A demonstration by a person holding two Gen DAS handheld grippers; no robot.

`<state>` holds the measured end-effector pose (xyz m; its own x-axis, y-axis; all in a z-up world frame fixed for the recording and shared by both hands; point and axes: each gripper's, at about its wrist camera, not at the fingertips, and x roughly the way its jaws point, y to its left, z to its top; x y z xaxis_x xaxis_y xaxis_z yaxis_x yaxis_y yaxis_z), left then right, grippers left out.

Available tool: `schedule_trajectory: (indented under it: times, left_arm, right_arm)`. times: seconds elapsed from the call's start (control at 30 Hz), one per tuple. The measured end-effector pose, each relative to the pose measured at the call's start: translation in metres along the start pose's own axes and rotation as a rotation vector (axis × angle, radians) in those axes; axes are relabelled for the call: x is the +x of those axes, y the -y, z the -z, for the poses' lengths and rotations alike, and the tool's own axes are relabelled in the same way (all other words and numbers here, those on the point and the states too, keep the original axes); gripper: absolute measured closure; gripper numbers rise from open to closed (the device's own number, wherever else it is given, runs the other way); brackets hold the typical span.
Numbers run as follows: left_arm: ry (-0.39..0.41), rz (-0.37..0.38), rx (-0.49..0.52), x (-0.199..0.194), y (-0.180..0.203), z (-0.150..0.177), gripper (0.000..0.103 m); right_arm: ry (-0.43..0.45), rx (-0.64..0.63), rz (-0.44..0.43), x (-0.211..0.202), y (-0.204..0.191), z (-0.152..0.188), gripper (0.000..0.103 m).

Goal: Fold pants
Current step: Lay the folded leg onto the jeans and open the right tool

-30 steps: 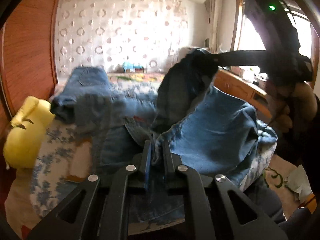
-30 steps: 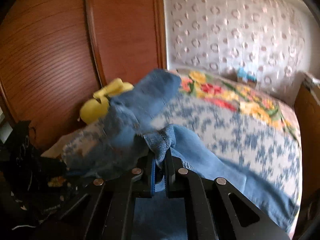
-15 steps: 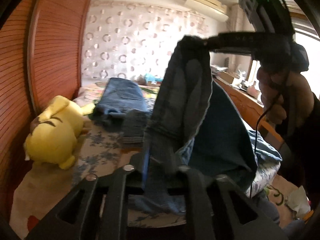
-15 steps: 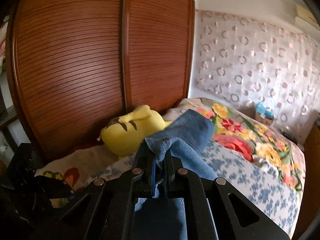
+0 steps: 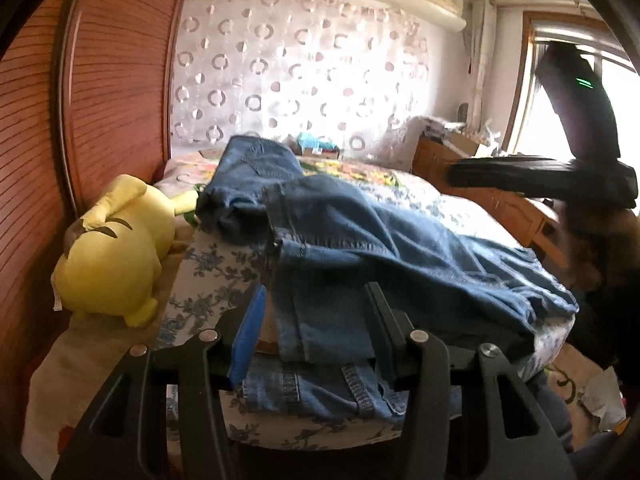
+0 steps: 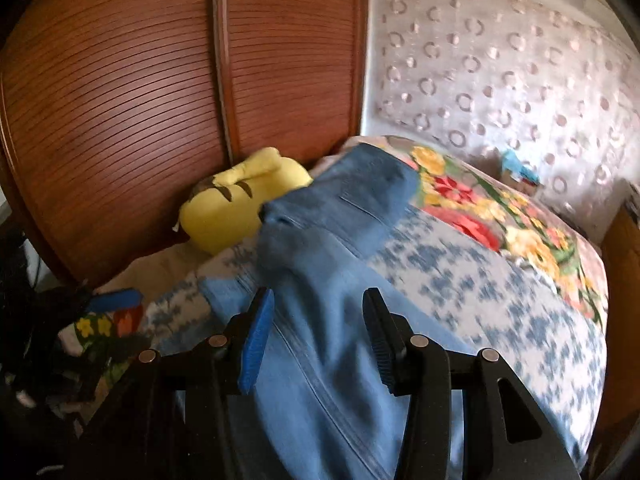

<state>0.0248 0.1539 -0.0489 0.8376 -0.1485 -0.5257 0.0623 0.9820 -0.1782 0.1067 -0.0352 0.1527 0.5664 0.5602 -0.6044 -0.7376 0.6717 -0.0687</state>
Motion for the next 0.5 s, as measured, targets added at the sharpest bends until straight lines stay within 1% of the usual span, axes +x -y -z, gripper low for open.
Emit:
schedule_trajectory:
  times: [0.07,0.17,0.3,0.43,0.5]
  left_arm:
    - [-0.015,0.0,0.002,0.009,0.0,0.0,0.052]
    - [-0.035,-0.011,0.008,0.022,0.0,0.0,0.052]
    - [-0.05,-0.02,0.014,0.035,-0.001,-0.002,0.052]
    - [-0.066,-0.051,0.021,0.046,-0.007,-0.008,0.052]
    - [-0.054,-0.056,0.007,0.044,-0.01,-0.013,0.052]
  right_arm:
    - [0.007,0.02,0.023,-0.017,0.01,0.026,0.055]
    - [0.005,0.068,0.024,-0.041,0.015,0.064,0.055]
    - [-0.014,0.113,0.035,-0.055,0.017,0.107,0.055]
    - [-0.027,0.153,0.018,-0.064,0.015,0.131,0.055]
    - [-0.028,0.159,0.011,-0.062,0.008,0.134,0.055]
